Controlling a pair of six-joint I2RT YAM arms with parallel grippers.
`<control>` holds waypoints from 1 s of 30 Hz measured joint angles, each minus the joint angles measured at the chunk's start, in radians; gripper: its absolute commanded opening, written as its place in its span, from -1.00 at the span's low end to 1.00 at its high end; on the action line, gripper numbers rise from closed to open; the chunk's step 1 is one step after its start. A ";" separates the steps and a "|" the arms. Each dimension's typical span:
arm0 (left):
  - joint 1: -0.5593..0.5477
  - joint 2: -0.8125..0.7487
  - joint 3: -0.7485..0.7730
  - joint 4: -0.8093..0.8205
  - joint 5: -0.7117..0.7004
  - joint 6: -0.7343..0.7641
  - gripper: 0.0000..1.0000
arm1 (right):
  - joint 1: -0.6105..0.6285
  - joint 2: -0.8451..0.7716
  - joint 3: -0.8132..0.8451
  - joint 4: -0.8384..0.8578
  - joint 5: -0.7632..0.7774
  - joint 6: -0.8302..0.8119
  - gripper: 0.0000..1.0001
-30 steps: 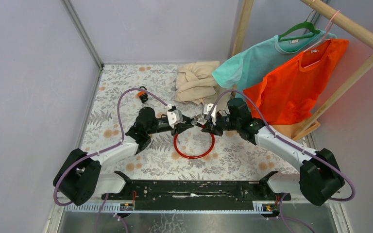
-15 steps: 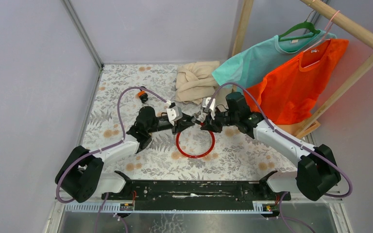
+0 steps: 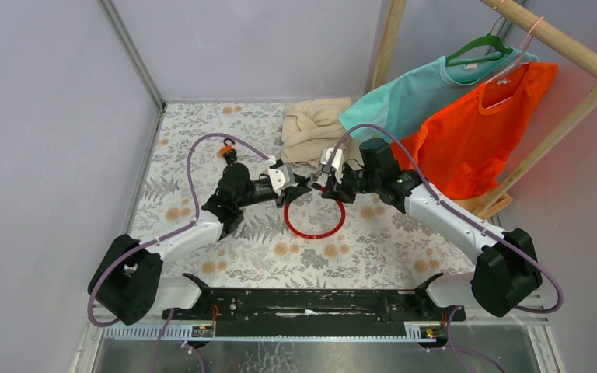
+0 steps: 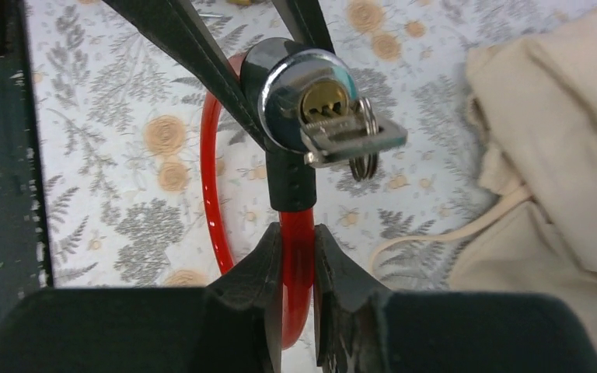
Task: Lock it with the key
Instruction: Lock the lock.
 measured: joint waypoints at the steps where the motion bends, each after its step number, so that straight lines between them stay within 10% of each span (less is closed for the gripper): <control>1: 0.001 -0.001 0.023 -0.029 -0.002 0.027 -1.00 | 0.000 0.000 0.011 -0.005 0.014 -0.015 -1.00; 12: 0.003 -0.002 0.153 -0.256 0.033 0.217 -1.00 | 0.003 -0.051 -0.047 0.099 0.069 -0.112 -0.94; 30: 0.000 -0.039 0.045 -0.147 0.098 0.119 -1.00 | 0.008 -0.088 -0.138 0.156 -0.034 -0.053 -0.40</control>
